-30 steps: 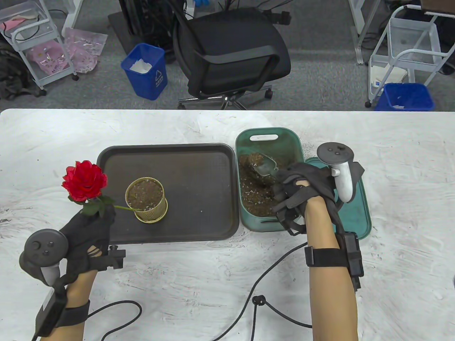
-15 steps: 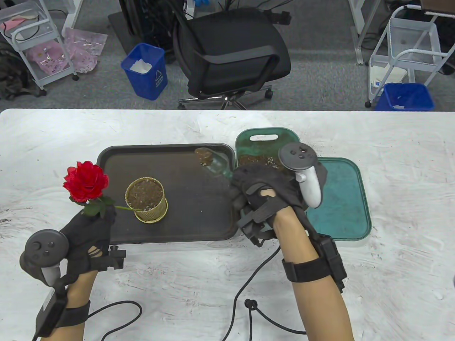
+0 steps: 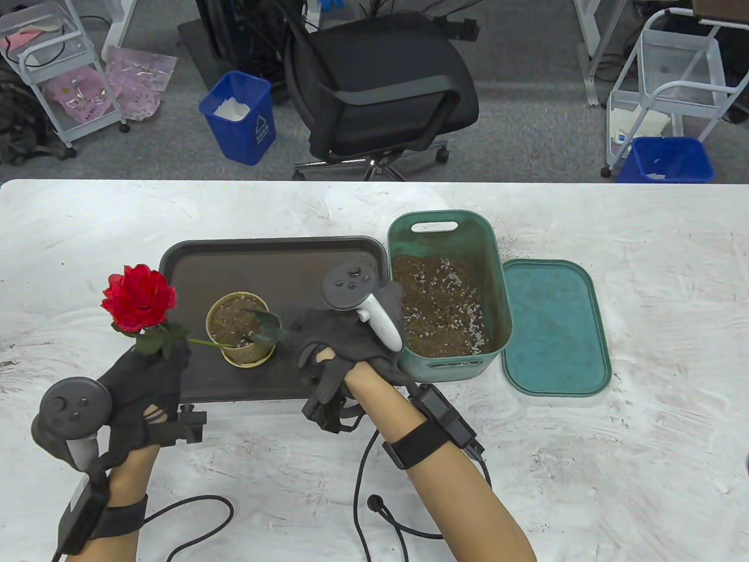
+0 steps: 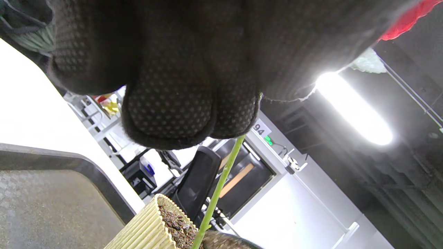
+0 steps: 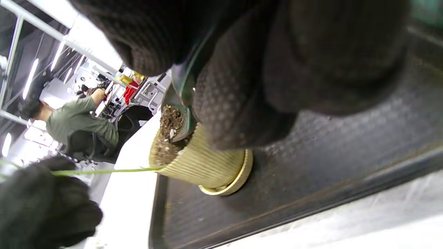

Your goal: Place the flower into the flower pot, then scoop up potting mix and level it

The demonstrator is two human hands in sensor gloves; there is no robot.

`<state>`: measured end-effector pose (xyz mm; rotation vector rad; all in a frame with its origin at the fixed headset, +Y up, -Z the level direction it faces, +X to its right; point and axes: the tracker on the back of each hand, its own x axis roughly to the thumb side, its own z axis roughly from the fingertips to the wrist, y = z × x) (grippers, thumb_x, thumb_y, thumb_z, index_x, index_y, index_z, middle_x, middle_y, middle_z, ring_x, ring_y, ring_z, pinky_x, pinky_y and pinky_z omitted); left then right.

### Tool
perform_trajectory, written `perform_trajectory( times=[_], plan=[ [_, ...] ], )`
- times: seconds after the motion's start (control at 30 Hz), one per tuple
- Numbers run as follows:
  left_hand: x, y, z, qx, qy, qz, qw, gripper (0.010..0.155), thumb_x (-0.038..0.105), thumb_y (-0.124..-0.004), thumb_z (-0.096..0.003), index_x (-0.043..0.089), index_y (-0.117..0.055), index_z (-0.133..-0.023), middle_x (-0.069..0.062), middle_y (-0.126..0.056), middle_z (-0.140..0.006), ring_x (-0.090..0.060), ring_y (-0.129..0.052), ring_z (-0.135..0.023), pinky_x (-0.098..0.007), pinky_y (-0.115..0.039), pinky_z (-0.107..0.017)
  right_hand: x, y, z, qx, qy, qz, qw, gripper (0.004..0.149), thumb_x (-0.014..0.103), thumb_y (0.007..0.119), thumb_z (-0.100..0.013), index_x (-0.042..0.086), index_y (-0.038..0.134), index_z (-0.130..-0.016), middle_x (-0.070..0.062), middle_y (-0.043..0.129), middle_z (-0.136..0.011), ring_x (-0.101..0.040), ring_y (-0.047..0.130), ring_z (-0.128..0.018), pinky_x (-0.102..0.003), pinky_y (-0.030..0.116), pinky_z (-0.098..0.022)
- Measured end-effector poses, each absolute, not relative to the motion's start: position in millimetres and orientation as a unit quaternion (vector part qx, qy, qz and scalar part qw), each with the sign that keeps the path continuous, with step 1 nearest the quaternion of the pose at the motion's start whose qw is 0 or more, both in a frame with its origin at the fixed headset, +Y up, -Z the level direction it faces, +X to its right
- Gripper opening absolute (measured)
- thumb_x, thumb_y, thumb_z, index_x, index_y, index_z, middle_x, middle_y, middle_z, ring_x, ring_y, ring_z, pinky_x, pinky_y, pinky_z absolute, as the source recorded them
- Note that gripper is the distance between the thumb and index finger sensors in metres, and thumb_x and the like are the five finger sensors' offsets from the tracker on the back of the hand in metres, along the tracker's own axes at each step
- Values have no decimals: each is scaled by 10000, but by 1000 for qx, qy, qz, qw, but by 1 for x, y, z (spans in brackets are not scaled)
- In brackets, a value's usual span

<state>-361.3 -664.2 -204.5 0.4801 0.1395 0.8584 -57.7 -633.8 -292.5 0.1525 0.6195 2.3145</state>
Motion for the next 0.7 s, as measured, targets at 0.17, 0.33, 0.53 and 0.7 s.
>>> perform_trajectory(
  times=[0.17,0.33,0.53,0.7],
  plan=[
    [-361,-664,-205,231,67,411,879,422,469,-928,-412,210,-989,-740,44,-1074,-573,-194,-1157,-349,-362,-964,-341,-70,-626,-281,97,168,937,290,508,314,806,-418,77,766,-865,-159,993,-646,-297,1068,-291,-407,945,-148],
    [-361,-664,-204,231,67,410,880,422,469,-928,-413,210,-989,-740,41,-1073,-575,-196,-1157,-350,-363,-964,-340,-82,-619,-268,131,109,959,225,513,311,822,-410,83,767,-866,-155,992,-656,-299,1069,-304,-410,946,-158],
    [-361,-664,-204,231,67,411,879,421,469,-928,-412,210,-990,-739,43,-1074,-573,-194,-1157,-350,-362,-964,-340,-92,-614,-255,158,43,972,171,514,309,828,-404,88,770,-864,-151,994,-658,-301,1069,-311,-416,946,-162],
    [-361,-664,-204,231,67,411,879,423,469,-928,-413,210,-987,-741,44,-1074,-573,-195,-1157,-350,-362,-964,-341,-94,-613,-249,177,-15,976,126,512,308,828,-399,93,774,-861,-147,996,-658,-301,1070,-313,-418,947,-165]
  ],
)
